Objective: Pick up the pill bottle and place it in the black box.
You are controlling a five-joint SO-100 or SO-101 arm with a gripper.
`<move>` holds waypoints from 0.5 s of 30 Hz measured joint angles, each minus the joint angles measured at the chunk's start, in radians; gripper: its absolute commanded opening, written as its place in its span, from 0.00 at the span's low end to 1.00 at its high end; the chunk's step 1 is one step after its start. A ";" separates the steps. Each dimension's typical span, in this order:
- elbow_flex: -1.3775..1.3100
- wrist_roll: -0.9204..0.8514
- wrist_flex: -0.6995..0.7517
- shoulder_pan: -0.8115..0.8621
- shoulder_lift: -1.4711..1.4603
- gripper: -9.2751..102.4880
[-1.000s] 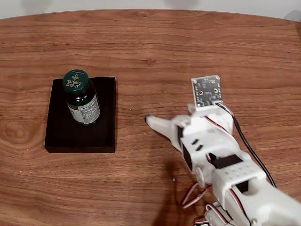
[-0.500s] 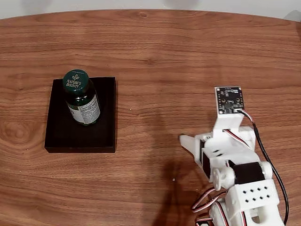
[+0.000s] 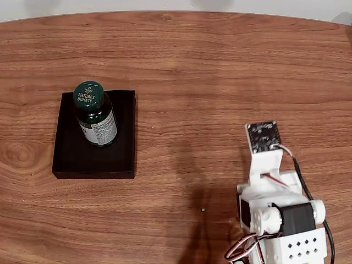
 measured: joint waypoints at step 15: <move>-0.006 -0.190 0.075 0.017 0.066 0.08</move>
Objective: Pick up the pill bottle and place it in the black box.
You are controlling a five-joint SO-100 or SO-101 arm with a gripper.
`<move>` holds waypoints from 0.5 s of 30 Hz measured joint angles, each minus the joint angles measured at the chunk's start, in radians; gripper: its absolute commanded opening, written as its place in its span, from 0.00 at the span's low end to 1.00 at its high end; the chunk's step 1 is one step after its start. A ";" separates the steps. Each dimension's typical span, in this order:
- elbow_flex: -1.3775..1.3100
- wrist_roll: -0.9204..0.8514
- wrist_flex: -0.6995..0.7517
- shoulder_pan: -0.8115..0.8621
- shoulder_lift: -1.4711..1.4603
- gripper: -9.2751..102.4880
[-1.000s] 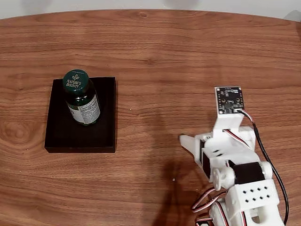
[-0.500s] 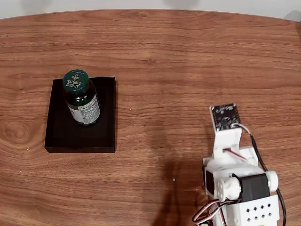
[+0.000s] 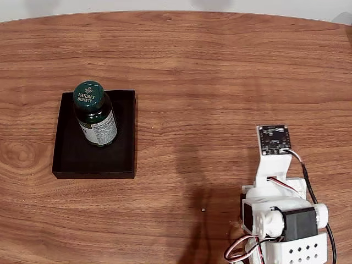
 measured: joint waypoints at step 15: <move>-0.009 -0.064 0.002 0.017 0.012 0.08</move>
